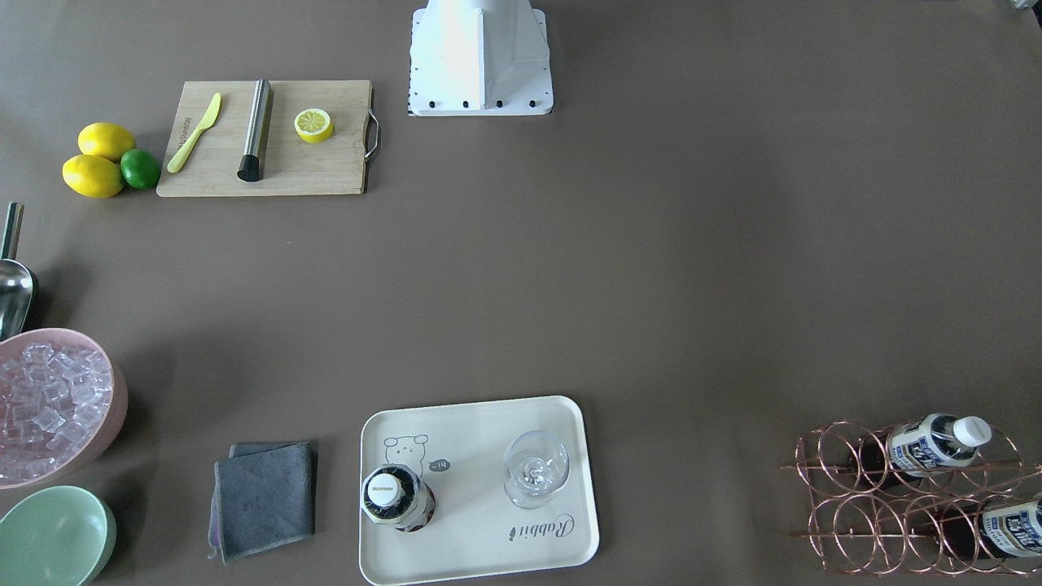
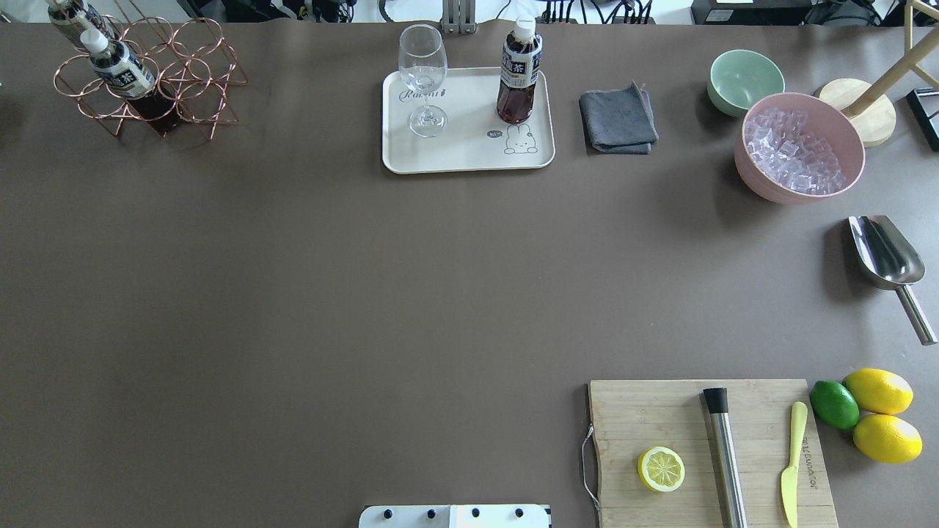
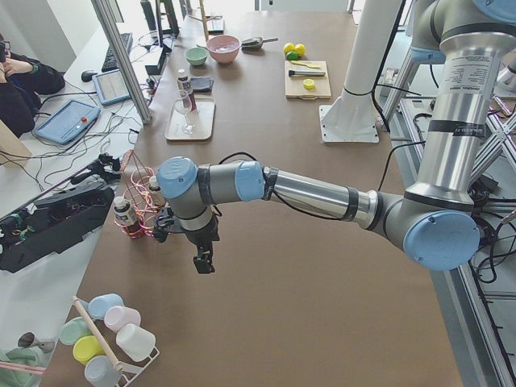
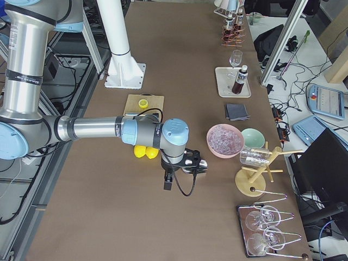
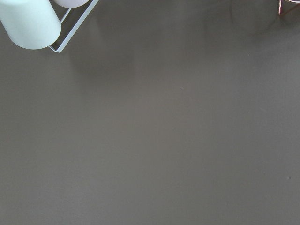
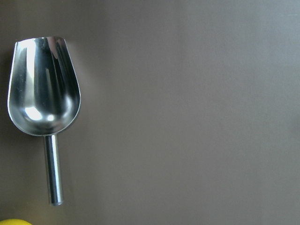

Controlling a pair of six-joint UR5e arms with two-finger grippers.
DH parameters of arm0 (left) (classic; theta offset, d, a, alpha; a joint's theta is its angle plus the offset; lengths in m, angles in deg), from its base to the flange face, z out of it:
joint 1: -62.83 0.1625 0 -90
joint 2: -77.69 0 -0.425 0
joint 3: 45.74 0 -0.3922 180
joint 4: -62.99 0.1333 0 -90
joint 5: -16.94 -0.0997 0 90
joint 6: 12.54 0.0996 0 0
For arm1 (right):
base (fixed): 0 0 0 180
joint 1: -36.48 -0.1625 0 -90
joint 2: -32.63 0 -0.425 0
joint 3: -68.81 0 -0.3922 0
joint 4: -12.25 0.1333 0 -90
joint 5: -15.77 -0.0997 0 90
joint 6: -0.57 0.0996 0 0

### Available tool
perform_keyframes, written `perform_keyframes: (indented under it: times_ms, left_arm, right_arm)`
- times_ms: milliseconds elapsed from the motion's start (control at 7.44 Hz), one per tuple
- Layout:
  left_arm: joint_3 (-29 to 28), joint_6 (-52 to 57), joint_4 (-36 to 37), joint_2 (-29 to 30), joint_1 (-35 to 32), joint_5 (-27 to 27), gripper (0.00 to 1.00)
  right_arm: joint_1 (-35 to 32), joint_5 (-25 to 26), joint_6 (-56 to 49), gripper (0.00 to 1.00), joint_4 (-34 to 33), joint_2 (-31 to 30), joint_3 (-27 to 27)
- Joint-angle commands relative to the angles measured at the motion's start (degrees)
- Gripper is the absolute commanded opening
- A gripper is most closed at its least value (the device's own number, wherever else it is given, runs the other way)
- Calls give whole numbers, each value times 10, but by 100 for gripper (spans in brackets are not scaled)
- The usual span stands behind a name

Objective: Take tea from basket to plate

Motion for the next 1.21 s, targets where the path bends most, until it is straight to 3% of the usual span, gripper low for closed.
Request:
perform_keyframes:
  times_ms: [0,269,1075]
  left_arm:
    - [-9,0,-17,-17,1,0,98]
    - [-11,-1,-53,-33,1,2,98]
    - [-6,-2,-53,-29,1,2,98]
  right_arm:
    - [1,7,-4,100,3,1,-2]
    - [1,7,-5,100,3,1,-2]
    - [5,7,-6,100,2,1,-5]
